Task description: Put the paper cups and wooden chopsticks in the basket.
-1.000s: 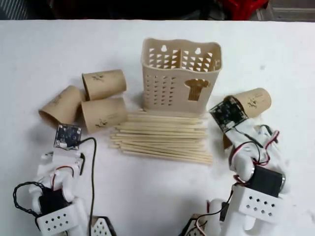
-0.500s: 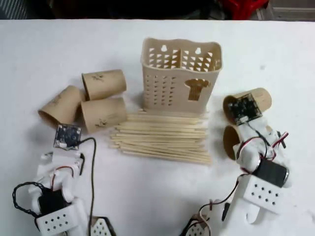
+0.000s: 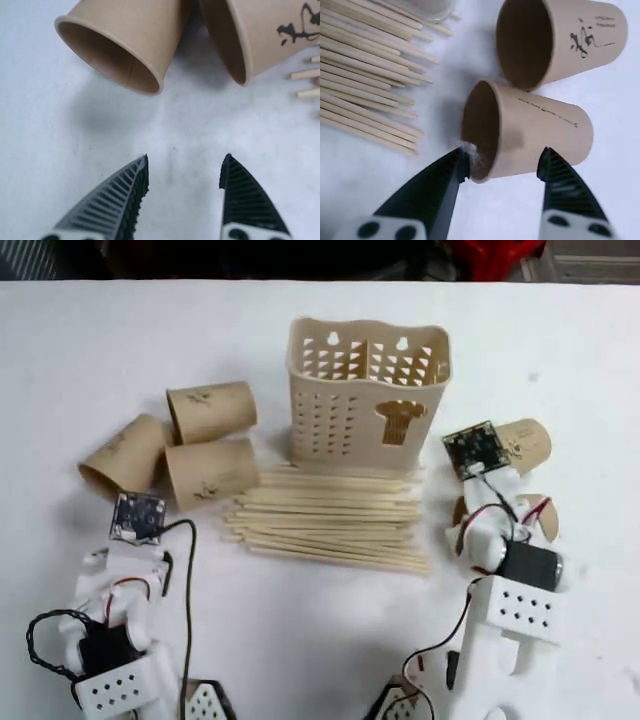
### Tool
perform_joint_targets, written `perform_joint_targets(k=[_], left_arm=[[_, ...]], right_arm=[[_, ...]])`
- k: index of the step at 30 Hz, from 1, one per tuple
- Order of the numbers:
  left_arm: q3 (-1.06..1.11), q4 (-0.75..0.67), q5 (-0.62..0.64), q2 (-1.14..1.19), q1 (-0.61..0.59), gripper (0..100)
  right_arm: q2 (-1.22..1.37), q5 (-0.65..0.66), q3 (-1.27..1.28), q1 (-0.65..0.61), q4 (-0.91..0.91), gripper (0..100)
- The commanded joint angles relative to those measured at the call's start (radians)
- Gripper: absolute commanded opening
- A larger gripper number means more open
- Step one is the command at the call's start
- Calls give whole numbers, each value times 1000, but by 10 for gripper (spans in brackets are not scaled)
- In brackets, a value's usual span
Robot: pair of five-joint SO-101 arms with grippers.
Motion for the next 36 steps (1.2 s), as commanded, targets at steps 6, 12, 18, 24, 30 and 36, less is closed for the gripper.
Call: perform_joint_targets(k=[6,12,18,24,30,36], left_arm=[[-2,-25,12,-5,12,238],[-2,-25,12,-5,12,238],[-2,-25,12,-5,12,238],[-2,-25,12,-5,12,238],[-2,-25,12,-5,12,238],[-2,-25,12,-5,12,238]], right_arm=[[-22,-97,152,27,-292,229],[-22,-95,278,68,-489,227],[-22,-92,321,147,-582,222],[-25,-12,322,248,-608,25],[-31,-11,290,335,-593,15],[-33,-21,12,435,-328,16]])
